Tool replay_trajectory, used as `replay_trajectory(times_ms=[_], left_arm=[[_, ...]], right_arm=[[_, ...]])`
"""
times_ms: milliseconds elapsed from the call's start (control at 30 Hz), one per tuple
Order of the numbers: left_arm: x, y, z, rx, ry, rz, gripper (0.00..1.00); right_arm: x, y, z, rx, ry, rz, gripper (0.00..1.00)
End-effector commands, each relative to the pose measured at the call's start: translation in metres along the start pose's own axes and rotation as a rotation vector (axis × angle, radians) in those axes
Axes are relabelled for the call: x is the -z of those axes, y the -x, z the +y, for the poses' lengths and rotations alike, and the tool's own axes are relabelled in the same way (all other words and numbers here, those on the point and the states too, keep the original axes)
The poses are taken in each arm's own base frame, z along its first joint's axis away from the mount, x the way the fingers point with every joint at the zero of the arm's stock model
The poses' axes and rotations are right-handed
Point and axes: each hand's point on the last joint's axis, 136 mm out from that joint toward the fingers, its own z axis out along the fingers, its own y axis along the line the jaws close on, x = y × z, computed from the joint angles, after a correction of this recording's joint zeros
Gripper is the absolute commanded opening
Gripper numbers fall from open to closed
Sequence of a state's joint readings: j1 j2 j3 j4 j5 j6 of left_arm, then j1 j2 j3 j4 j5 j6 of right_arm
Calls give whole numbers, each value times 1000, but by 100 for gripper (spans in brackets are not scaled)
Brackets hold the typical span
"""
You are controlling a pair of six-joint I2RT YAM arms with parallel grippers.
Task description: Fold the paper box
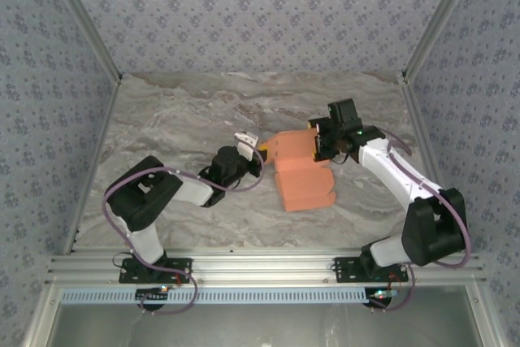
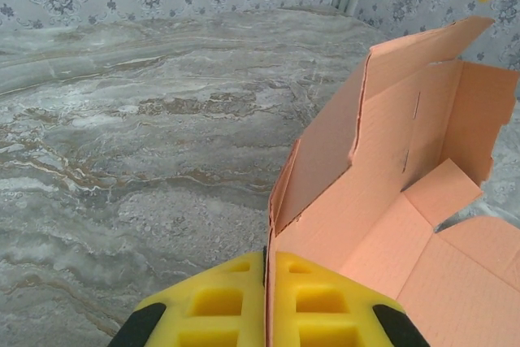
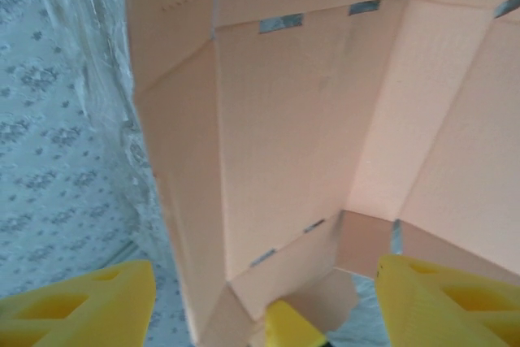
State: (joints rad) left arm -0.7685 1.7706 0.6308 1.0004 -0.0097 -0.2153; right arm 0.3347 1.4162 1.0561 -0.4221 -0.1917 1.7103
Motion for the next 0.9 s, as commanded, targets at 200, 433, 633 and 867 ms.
replay_trajectory(times_ms=[200, 433, 633, 867], left_arm=[[1, 10, -1, 0, 15, -61, 2], [9, 7, 11, 35, 72, -62, 35], [33, 15, 7, 12, 61, -42, 99], [67, 44, -2, -20, -42, -41, 99]], right_arm=[[-40, -16, 10, -103, -42, 120, 60], [-39, -10, 3, -28, -80, 81, 27], [-48, -16, -7, 85, -93, 111, 17], [-63, -28, -9, 194, 12, 192, 4]])
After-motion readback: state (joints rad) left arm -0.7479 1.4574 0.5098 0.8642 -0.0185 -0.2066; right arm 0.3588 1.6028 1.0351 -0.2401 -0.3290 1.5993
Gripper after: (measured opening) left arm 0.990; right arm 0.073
